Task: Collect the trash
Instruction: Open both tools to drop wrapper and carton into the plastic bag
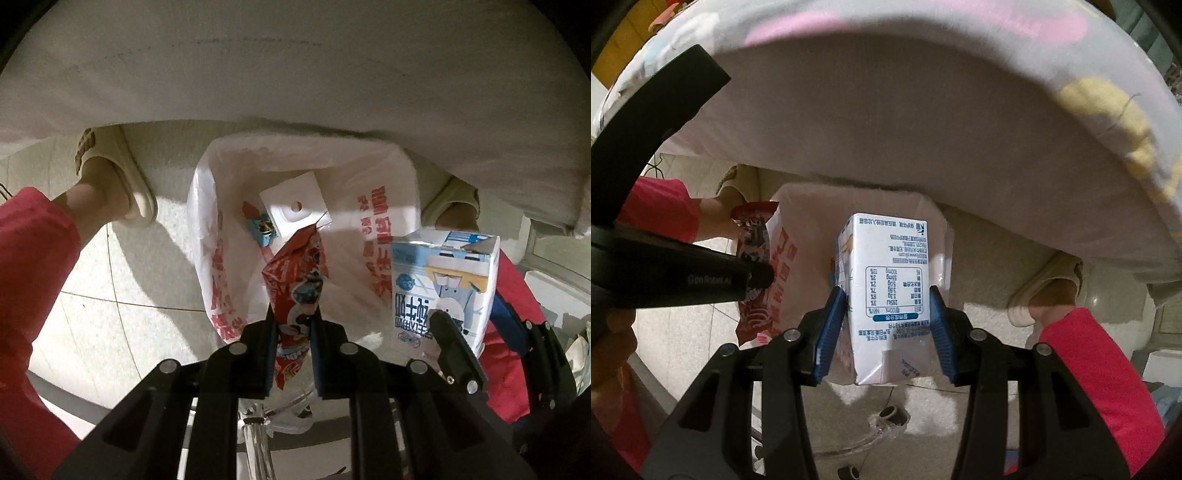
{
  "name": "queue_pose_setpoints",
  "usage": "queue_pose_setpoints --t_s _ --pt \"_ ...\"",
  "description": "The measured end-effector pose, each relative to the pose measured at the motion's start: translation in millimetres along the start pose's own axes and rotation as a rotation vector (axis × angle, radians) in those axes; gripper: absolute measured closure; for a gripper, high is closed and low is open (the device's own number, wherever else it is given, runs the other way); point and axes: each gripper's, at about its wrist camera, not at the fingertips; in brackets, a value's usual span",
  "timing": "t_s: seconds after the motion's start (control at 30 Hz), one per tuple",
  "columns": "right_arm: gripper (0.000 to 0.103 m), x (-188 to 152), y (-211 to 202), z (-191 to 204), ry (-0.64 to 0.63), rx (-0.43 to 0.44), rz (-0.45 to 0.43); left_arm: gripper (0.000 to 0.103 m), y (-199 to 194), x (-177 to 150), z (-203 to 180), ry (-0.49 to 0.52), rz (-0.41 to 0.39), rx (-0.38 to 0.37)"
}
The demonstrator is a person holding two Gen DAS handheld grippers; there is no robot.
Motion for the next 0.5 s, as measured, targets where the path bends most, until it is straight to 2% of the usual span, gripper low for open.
queue_pose_setpoints --t_s 0.23,0.5 --pt "0.058 -0.2 24.3 1.5 0.016 0.024 0.055 0.087 22.7 12.2 3.6 -0.022 0.054 0.015" --pt "0.058 1.2 47.9 -1.9 0.025 0.051 0.117 0.087 38.3 24.5 1.4 -0.030 0.076 0.028"
Point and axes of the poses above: each gripper's, at about its wrist camera, not at the fingertips, and y roughly the way its jaws point, z to its left, x to its top, and after that the axes turned 2 degrees about -x, right-handed
